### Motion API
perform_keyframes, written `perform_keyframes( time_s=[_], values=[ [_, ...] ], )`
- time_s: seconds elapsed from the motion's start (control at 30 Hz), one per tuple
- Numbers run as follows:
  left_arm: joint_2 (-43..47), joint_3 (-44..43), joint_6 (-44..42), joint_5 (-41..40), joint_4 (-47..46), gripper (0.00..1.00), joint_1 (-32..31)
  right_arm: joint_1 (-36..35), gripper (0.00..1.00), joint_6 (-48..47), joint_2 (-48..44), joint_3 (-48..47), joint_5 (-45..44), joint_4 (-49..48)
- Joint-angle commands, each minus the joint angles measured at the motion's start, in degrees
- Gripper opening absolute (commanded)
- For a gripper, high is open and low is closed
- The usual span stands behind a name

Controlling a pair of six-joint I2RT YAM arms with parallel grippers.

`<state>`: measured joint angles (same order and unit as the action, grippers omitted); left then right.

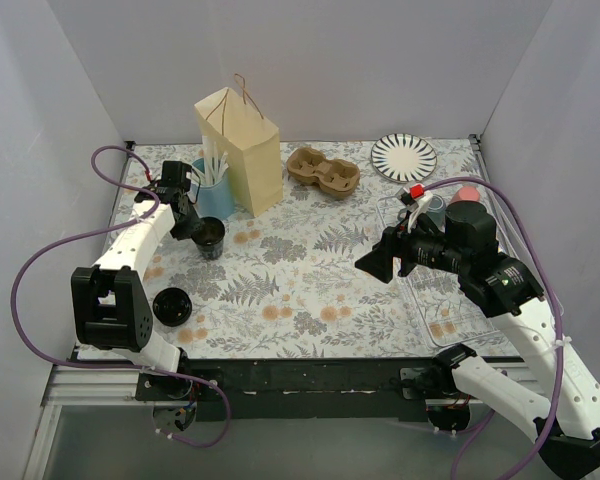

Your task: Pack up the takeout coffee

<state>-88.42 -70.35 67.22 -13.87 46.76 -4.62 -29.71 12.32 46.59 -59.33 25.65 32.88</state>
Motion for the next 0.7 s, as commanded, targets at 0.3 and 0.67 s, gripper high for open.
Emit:
perform_keyframes(
  time_s=[0.3,0.67],
  values=[
    [1.3,0.0,-1.2,0.2,0.2,0.00,0.3,-0.2,0.75,0.8,-0.9,-0.4,0.7,-1.9],
    [0.7,-3.8,-0.1,6.0,3.3,0.00,0.7,-0.2,0.75,0.6,-0.6,0.1,0.7,-2.0]
  ],
)
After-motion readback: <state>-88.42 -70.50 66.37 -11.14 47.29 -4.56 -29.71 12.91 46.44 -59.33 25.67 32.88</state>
